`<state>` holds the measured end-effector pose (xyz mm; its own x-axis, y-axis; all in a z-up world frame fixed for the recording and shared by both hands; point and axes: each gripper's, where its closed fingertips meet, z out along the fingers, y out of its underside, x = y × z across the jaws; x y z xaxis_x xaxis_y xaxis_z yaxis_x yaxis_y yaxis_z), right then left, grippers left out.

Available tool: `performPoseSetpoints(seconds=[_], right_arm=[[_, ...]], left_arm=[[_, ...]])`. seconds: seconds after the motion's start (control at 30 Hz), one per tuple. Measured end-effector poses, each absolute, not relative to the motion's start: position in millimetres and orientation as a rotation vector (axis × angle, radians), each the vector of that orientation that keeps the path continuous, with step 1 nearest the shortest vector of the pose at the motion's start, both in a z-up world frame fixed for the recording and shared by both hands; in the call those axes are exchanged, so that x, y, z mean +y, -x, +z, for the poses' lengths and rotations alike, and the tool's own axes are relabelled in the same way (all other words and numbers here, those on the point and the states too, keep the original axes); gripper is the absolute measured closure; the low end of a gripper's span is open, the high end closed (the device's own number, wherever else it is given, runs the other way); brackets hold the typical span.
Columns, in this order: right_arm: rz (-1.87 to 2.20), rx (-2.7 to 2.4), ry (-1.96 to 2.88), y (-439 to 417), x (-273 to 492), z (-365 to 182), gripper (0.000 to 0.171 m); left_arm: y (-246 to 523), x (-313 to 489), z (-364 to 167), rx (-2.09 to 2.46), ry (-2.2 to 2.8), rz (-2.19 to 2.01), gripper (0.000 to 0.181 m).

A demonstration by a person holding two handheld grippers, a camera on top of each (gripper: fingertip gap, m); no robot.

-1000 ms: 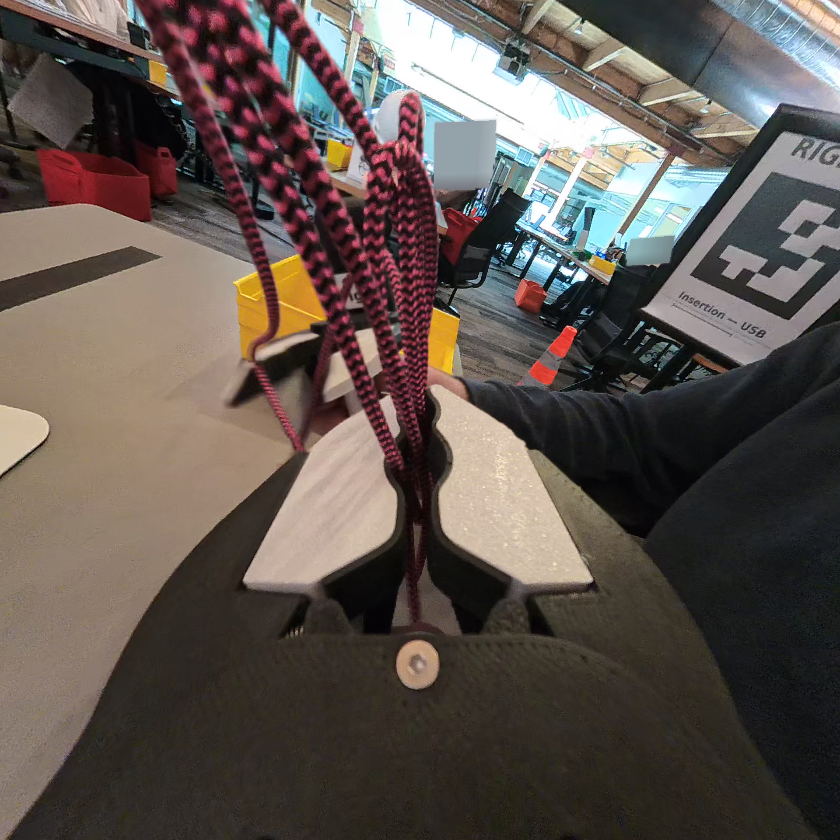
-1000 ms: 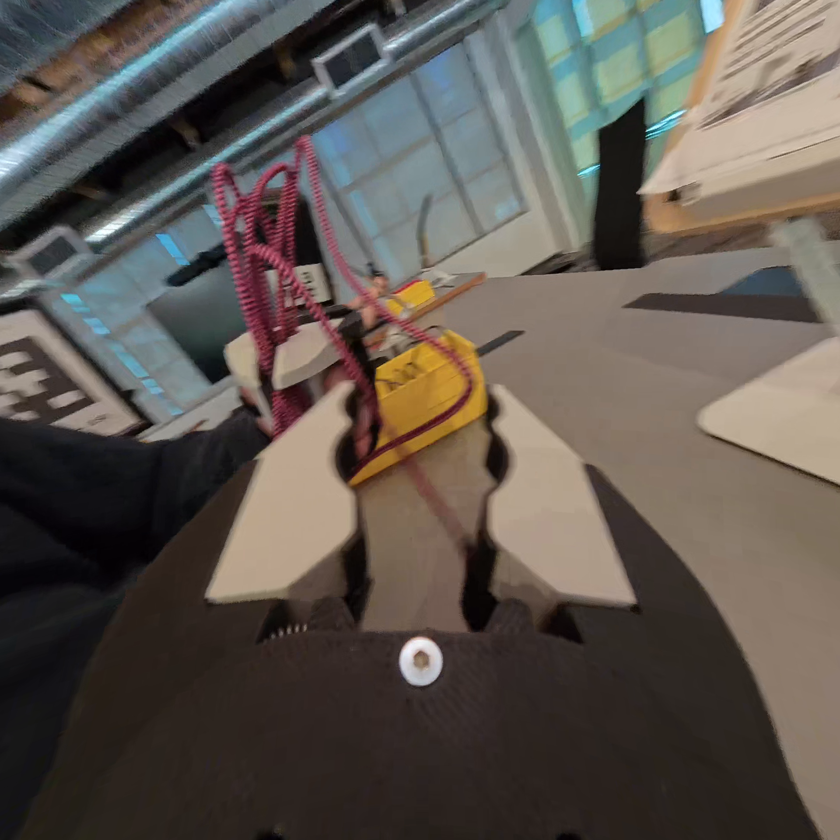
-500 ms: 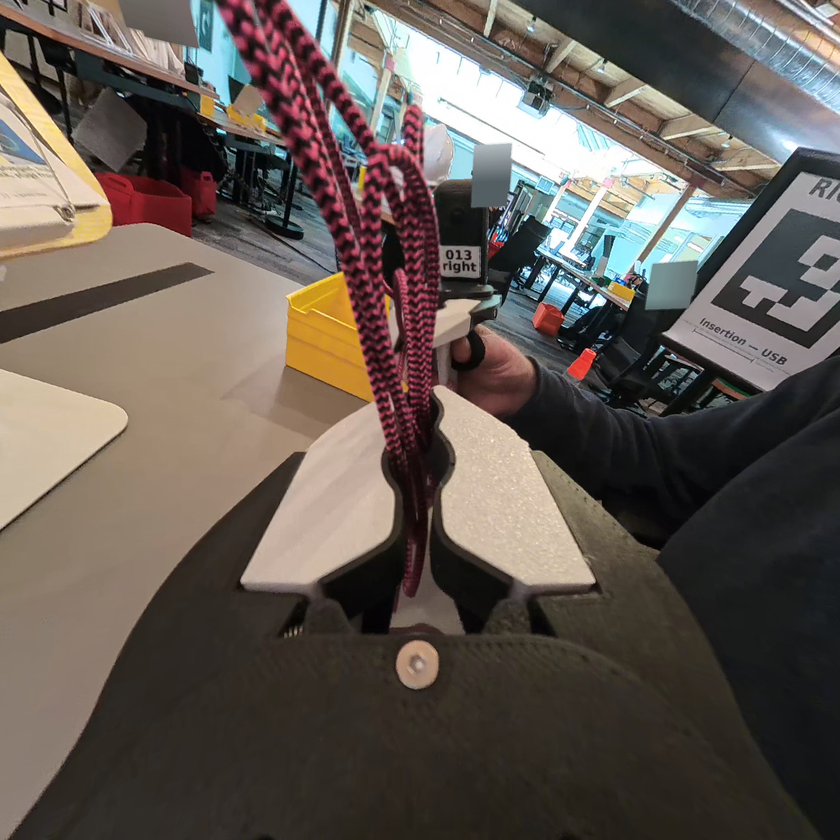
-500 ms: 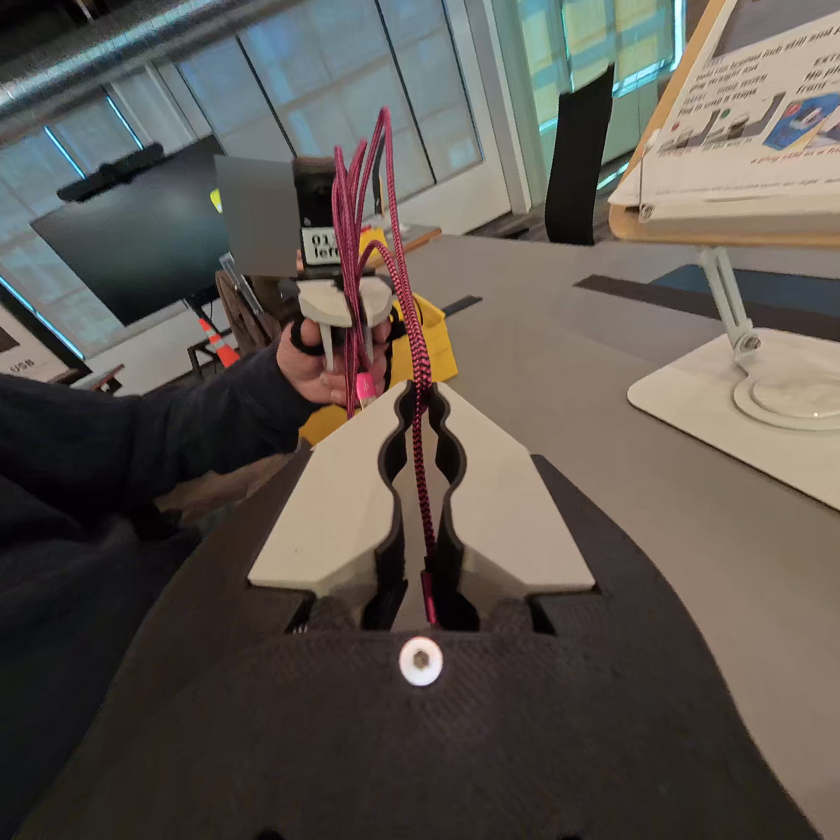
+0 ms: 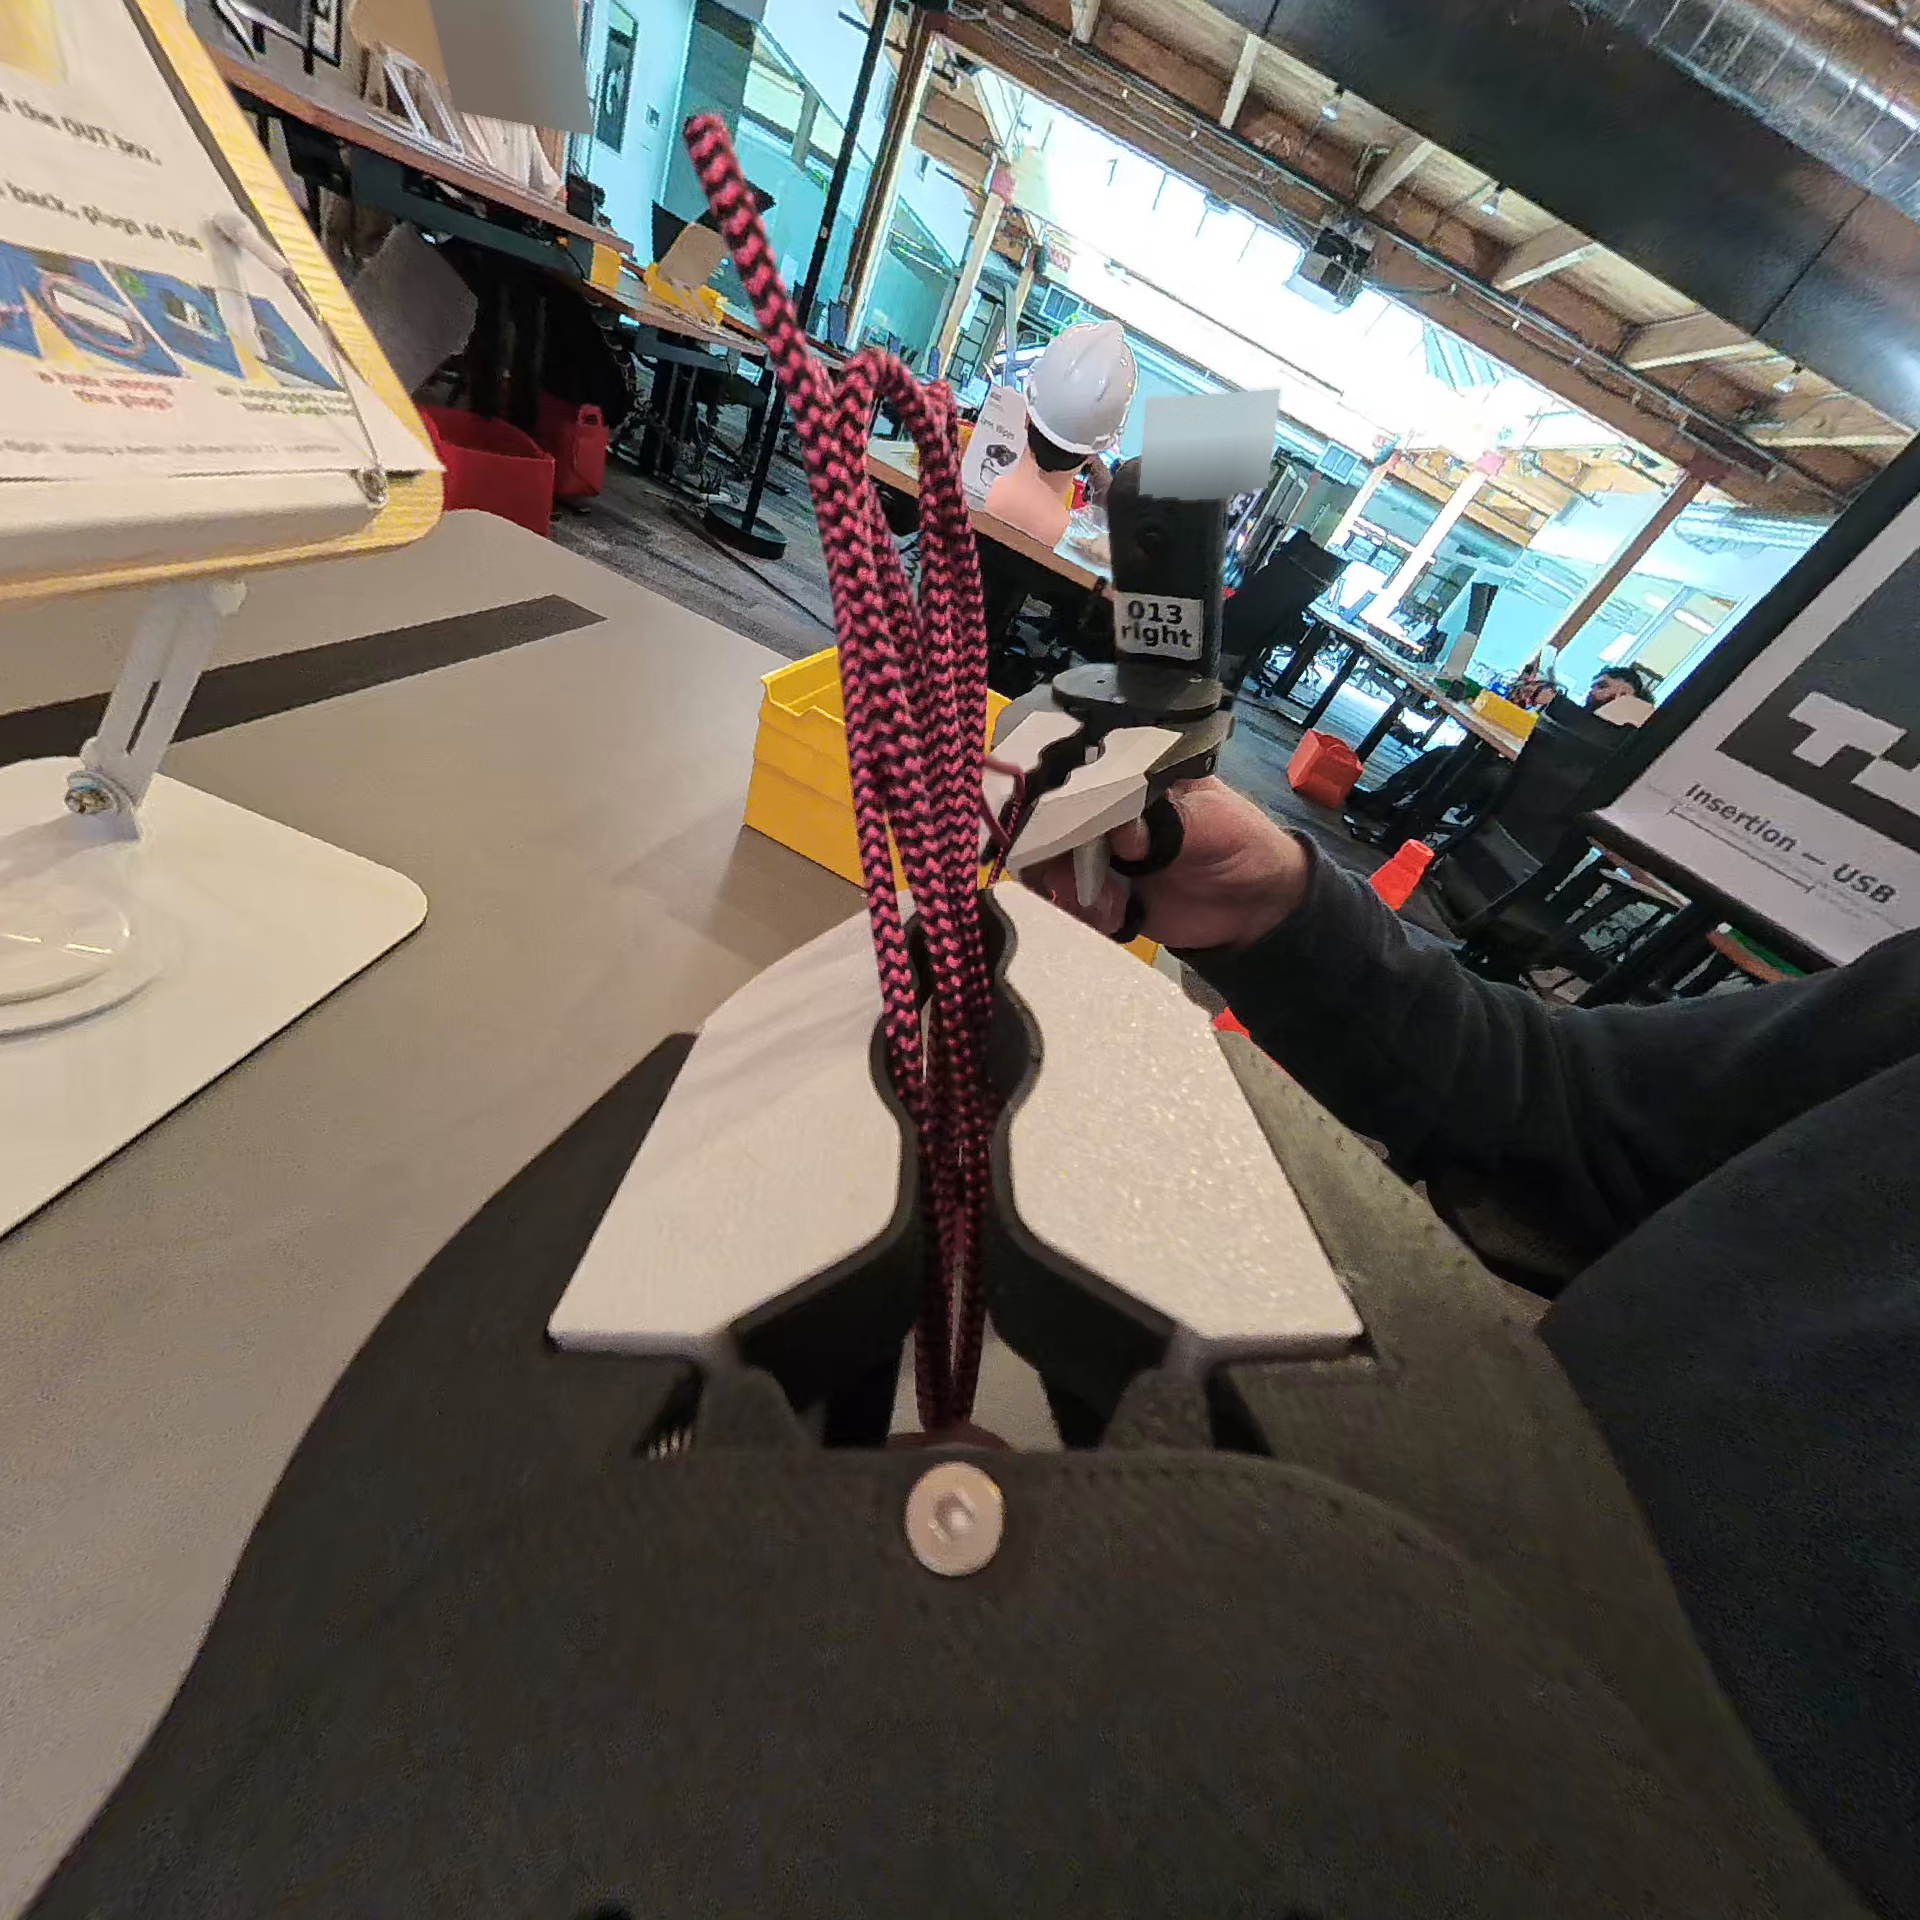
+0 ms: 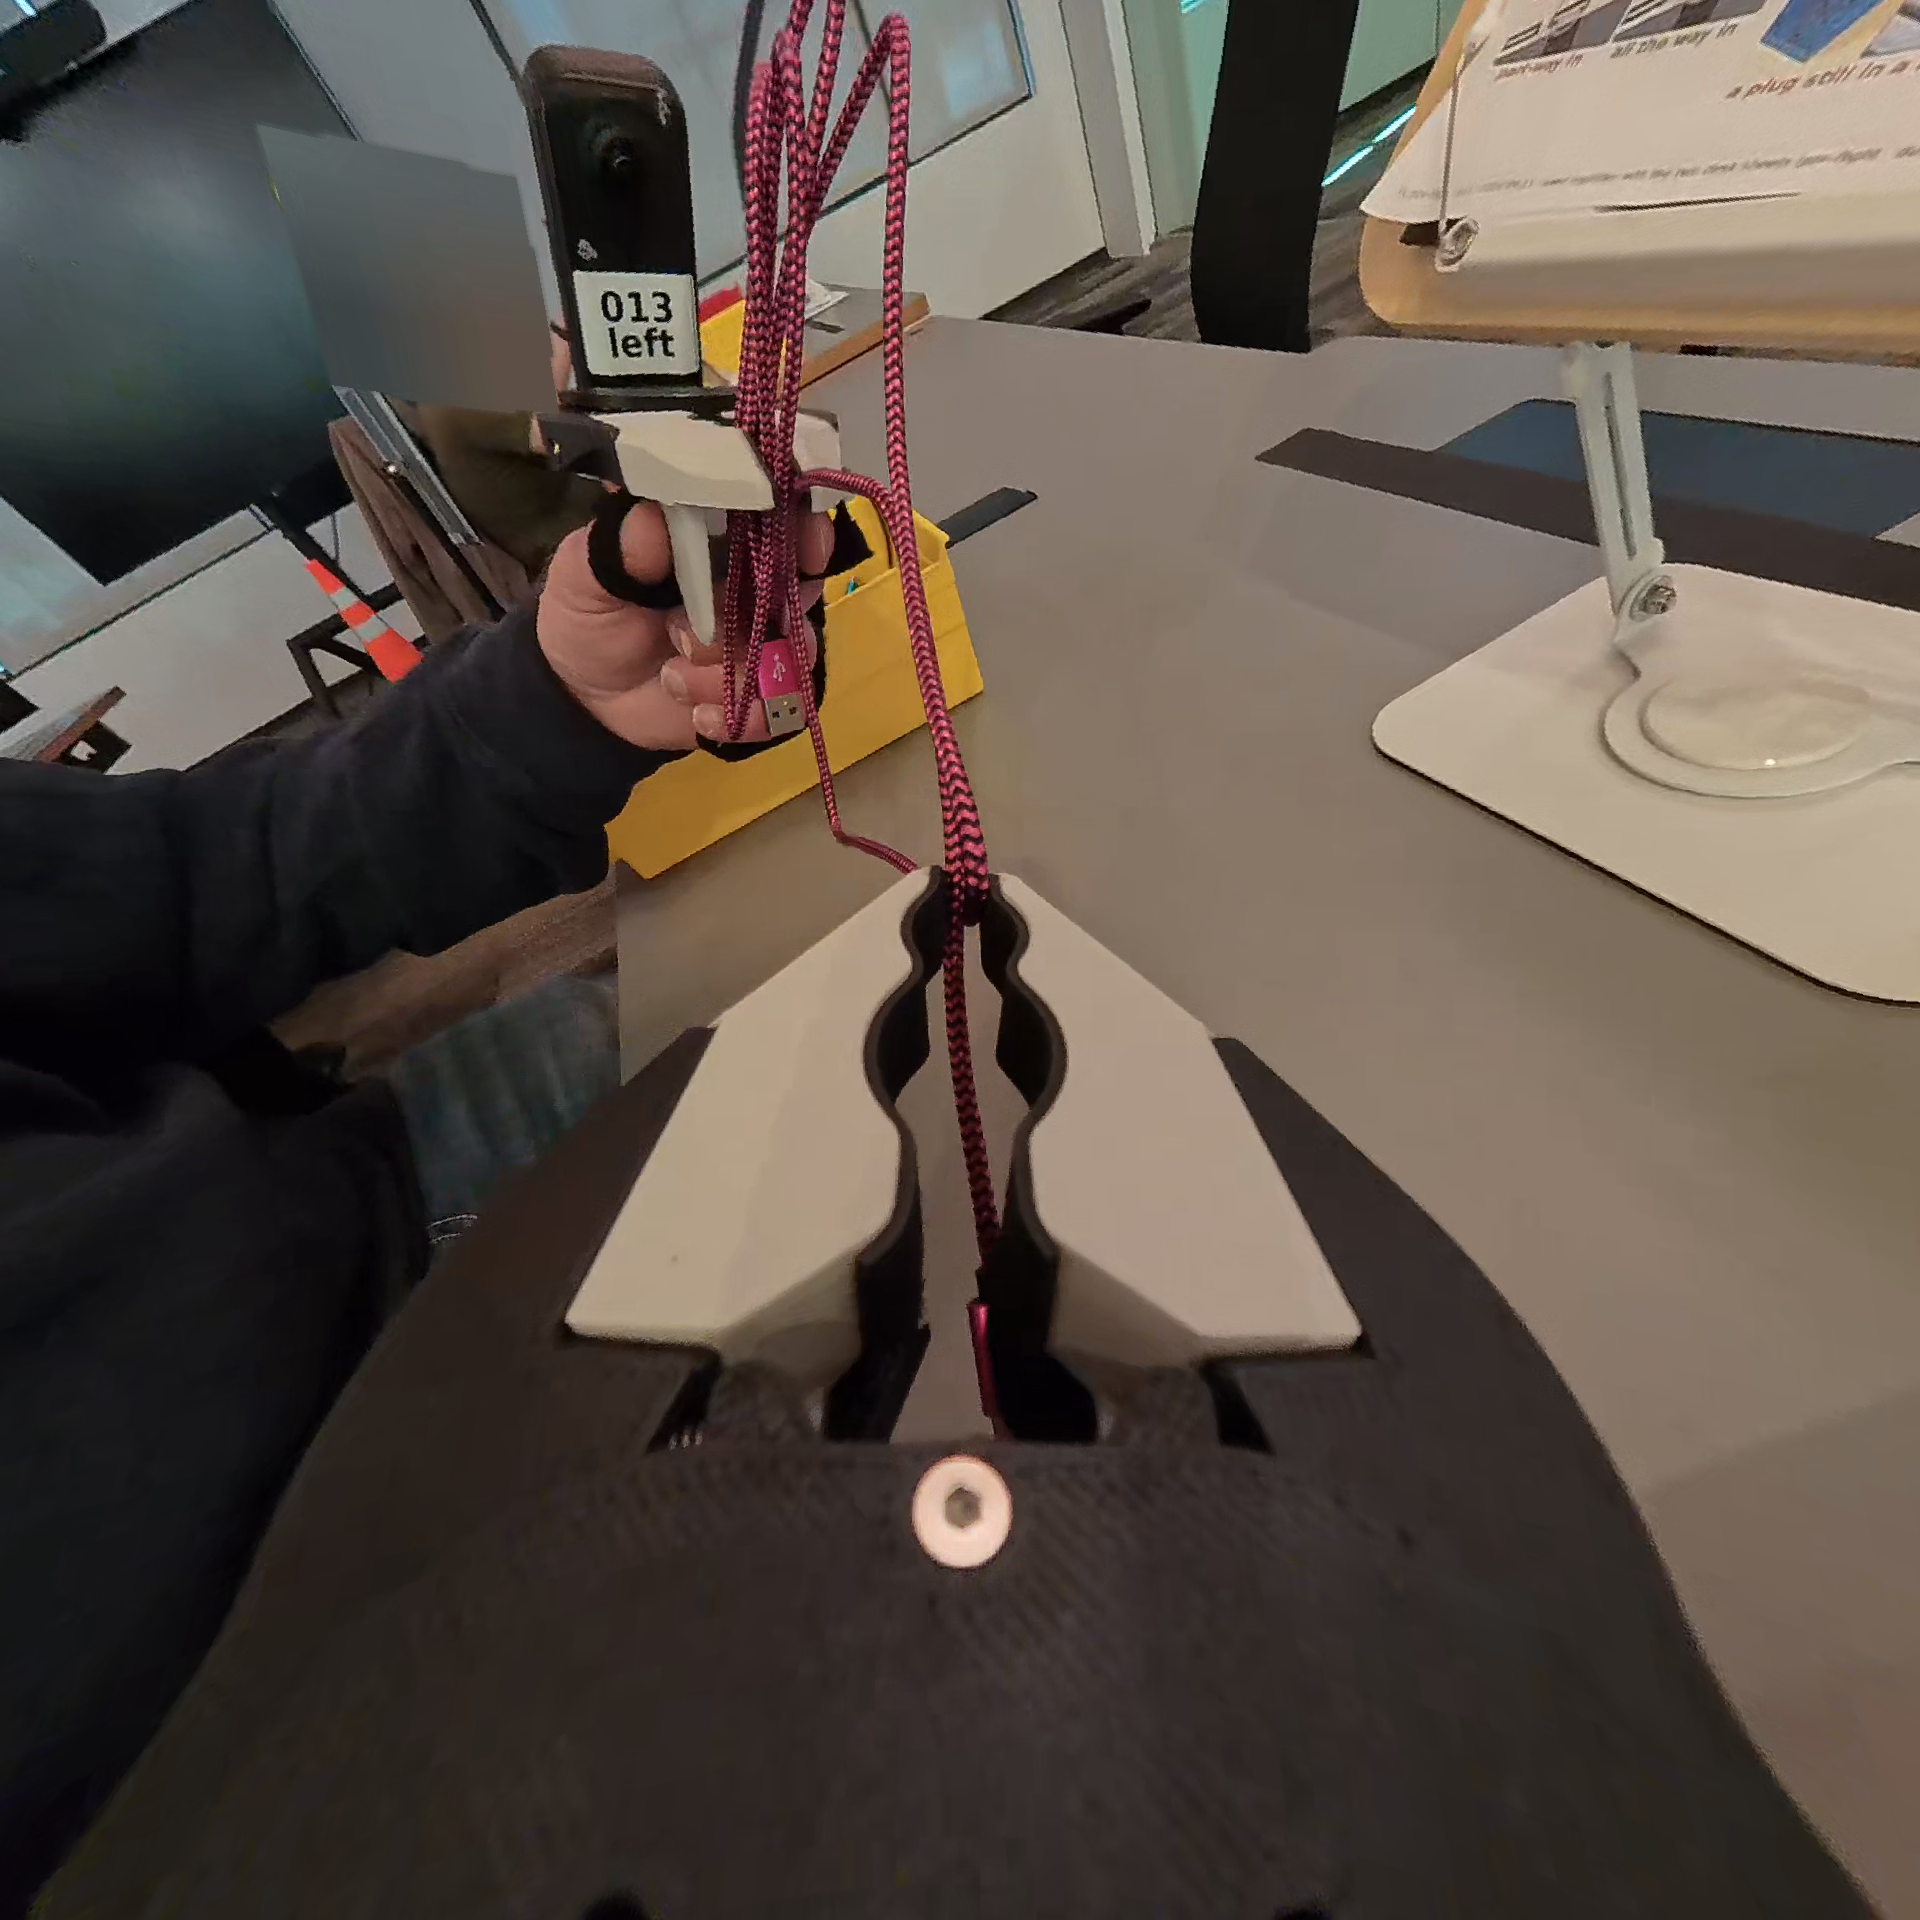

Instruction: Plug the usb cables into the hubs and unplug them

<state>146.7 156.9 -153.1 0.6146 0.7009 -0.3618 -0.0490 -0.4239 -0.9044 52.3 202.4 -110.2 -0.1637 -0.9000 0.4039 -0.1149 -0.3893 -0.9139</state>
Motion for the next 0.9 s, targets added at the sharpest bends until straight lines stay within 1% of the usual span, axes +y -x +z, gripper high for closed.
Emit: performPoseSetpoints(seconds=[0.03, 0.17, 0.3, 0.37, 0.47, 0.5, 0.57, 0.6, 0.63, 0.67, 0.83, 0.87, 0.9], right_arm=[[0.909, -0.514, 1.831, -149.0, 158.1, -153.0, 0.167], [0.912, -0.526, 1.838, -146.9, 157.0, -152.0, 0.166], [0.801, -0.564, 1.890, -143.9, 161.7, -154.4, 0.167], [0.693, -0.643, 1.990, -144.5, 159.5, -169.2, 0.167], [0.744, -0.771, 2.152, -134.4, 142.7, -198.2, 0.165], [0.736, -0.801, 2.186, -133.5, 138.9, -205.3, 0.158], [0.707, -0.765, 2.177, -134.5, 144.8, -202.2, 0.127], [0.714, -0.723, 2.114, -134.4, 150.4, -190.4, 0.116], [0.703, -0.683, 2.067, -137.3, 155.8, -179.6, 0.111], [0.690, -0.670, 2.030, -138.8, 158.7, -170.6, 0.107], [0.667, -0.730, 1.893, -123.0, 170.0, -136.5, 0.111], [0.648, -0.723, 1.869, -119.9, 177.2, -131.1, 0.109], [0.625, -0.730, 1.845, -115.7, 184.9, -128.8, 0.104]], left_arm=[[-51.5, 203.5, -110.5, 1.177, 1.478, -1.625, 0.179], [-48.2, 204.7, -110.8, 1.160, 1.467, -1.663, 0.179], [-51.9, 200.8, -113.8, 1.172, 1.471, -1.660, 0.179], [-49.9, 203.4, -108.8, 1.147, 1.456, -1.673, 0.179], [-45.4, 210.2, -100.5, 1.106, 1.433, -1.671, 0.179], [-44.8, 211.3, -98.8, 1.100, 1.428, -1.671, 0.179], [-44.6, 211.7, -97.7, 1.104, 1.428, -1.665, 0.179], [-44.4, 212.3, -96.7, 1.100, 1.425, -1.658, 0.179], [-44.0, 212.2, -94.9, 1.096, 1.418, -1.661, 0.179], [-43.7, 211.3, -93.3, 1.098, 1.411, -1.666, 0.179], [-46.7, 201.4, -88.5, 1.165, 1.384, -1.667, 0.179], [-48.2, 197.9, -86.8, 1.185, 1.376, -1.666, 0.179], [-49.8, 194.0, -84.6, 1.202, 1.367, -1.667, 0.179]])
